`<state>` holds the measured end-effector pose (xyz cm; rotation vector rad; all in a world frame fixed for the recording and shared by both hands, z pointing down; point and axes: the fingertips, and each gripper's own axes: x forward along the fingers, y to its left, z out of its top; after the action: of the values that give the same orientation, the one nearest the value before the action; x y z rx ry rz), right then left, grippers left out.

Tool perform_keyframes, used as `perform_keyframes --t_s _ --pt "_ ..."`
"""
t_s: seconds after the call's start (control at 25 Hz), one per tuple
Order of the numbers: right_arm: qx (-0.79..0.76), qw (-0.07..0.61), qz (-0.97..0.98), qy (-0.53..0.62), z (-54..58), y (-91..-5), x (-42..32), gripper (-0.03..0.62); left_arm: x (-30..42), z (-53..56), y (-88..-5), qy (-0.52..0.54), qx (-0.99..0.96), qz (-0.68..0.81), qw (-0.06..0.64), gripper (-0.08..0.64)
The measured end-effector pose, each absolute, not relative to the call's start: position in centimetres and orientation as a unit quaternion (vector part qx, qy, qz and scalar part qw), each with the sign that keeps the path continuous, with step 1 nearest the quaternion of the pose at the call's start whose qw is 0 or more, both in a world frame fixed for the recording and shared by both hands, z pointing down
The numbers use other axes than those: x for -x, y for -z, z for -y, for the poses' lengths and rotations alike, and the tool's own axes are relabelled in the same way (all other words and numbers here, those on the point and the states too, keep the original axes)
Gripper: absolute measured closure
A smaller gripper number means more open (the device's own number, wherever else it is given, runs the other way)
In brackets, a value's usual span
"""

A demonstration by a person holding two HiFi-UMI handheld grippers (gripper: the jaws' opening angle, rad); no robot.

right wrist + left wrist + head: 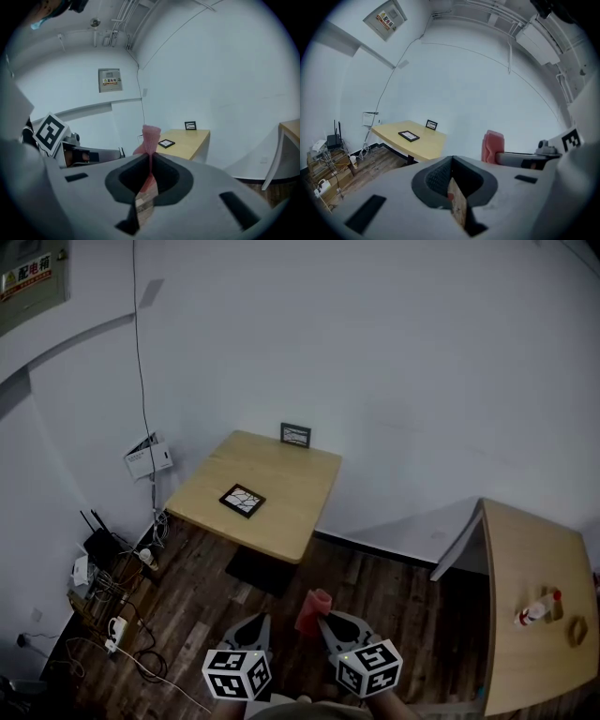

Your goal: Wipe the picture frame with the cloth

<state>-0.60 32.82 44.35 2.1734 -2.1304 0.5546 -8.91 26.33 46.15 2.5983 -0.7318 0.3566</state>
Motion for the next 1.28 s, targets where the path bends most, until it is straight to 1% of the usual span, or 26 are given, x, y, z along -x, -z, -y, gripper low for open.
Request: perform_keyframes --t_s 0.16,0.4,0.72,0.96,1.28 --pt "-0.699 0.018 0.692 -0.178 -33.1 -44.1 0.6 0.577 9.0 -26.6 -46.4 -0.128 -0.932 0.267 0.212 0.557" --pt "-0.699 -0.011 0.689 -0.192 -33.6 -43.9 0.5 0.576 9.9 -26.9 -46.8 -0.131 -0.928 0.269 0.221 0.557" --pt "-0.691 -0.017 0.688 -0.219 -33.4 -45.0 0.0 0.575 10.0 -26.0 -47.7 -0.128 -0.923 0.277 0.234 0.557" --pt "-0.693 -0.009 0.687 -0.219 -30.5 -45.6 -1.0 0.575 9.5 -22.6 -48.9 -0.13 -0.918 0.285 0.244 0.557" --pt "-0.691 0.0 0.689 -0.219 -23.6 -45.9 -4.4 0.575 6.0 -15.8 -49.6 -0.131 -0.916 0.287 0.25 0.557"
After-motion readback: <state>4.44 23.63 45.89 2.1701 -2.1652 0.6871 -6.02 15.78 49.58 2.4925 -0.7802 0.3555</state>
